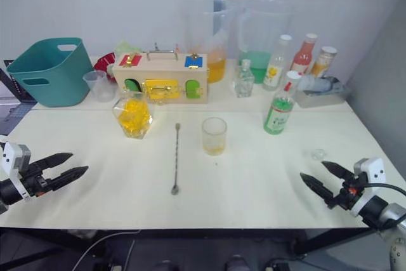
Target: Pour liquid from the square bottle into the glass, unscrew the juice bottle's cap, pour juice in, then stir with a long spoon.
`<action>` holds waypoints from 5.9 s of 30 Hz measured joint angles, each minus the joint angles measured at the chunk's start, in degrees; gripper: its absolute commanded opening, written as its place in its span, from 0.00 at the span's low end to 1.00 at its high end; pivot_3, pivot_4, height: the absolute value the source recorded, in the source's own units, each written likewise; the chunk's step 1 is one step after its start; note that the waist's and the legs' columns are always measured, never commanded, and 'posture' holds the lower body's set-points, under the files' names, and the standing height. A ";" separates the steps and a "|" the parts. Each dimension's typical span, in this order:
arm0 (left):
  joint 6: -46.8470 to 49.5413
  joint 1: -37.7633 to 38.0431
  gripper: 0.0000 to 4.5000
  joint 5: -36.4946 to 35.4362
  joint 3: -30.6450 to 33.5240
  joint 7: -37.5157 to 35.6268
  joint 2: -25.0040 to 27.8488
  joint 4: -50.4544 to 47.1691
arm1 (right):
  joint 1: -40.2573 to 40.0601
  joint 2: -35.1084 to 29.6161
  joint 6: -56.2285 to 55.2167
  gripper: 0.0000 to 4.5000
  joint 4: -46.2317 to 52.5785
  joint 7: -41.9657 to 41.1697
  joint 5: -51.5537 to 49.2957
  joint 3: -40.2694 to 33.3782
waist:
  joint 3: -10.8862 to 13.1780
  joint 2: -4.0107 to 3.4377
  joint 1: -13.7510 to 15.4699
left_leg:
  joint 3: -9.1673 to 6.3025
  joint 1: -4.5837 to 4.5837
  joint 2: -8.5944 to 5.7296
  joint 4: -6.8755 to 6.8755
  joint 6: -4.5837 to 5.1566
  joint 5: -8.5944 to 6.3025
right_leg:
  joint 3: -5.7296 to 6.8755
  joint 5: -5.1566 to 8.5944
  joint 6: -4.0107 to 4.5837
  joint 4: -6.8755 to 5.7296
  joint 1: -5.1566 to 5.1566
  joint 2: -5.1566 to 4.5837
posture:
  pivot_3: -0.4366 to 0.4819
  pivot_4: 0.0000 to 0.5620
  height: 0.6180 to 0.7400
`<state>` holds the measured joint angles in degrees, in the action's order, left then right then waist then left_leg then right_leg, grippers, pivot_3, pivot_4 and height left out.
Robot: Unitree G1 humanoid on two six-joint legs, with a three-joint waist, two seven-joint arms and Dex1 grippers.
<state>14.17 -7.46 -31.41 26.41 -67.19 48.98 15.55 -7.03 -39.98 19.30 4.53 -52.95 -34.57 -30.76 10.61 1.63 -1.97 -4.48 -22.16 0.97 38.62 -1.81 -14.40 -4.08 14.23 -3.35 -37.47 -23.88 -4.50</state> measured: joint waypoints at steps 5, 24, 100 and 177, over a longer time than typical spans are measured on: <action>2.89 -5.64 0.99 -0.52 -3.87 -0.73 -0.19 -4.26 | -0.94 1.31 0.02 1.00 2.32 1.91 -0.44 -0.13 | 0.00 0.00 -0.15 | -0.01 -0.01 0.00 0.01 0.00 0.00 | 0.00 0.00 0.00 -0.03 0.00 0.00 | 0.48 0.27 1.00; 19.90 -9.23 0.99 -13.91 -6.97 3.81 -0.86 -31.69 | 26.33 -4.18 3.37 1.00 -13.33 2.84 2.29 7.89 | -0.01 -0.09 -1.35 | 0.02 0.02 0.03 -0.03 0.00 0.00 | -0.08 0.00 0.01 -0.07 -0.10 0.06 | 0.48 0.27 1.00; 12.11 -25.84 1.00 -5.79 -25.21 -6.12 -9.71 -14.79 | 29.18 4.24 36.41 0.33 36.88 26.91 -18.23 19.83 | 0.20 -0.56 -0.53 | -0.06 -0.25 -0.01 -0.48 0.01 0.01 | 0.01 -0.03 0.04 0.29 -0.33 0.04 | 0.48 0.27 1.00; 18.36 -12.02 1.00 -13.03 -18.53 4.56 -5.83 -34.07 | 30.60 -4.97 18.94 0.29 24.32 -1.94 -10.99 28.96 | 0.20 -0.48 -0.25 | -0.09 -0.20 0.02 -0.41 0.03 0.03 | 0.07 -0.03 0.05 0.27 -0.28 0.06 | 0.48 0.27 1.00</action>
<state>32.52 -19.48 -44.44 7.88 -62.63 43.14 -18.52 23.57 -44.95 38.24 28.85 -54.89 -45.56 -1.79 10.81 1.15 -2.23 -4.57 -22.36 0.99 38.20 -1.77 -14.37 -4.01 14.20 -3.30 -37.20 -24.17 -4.44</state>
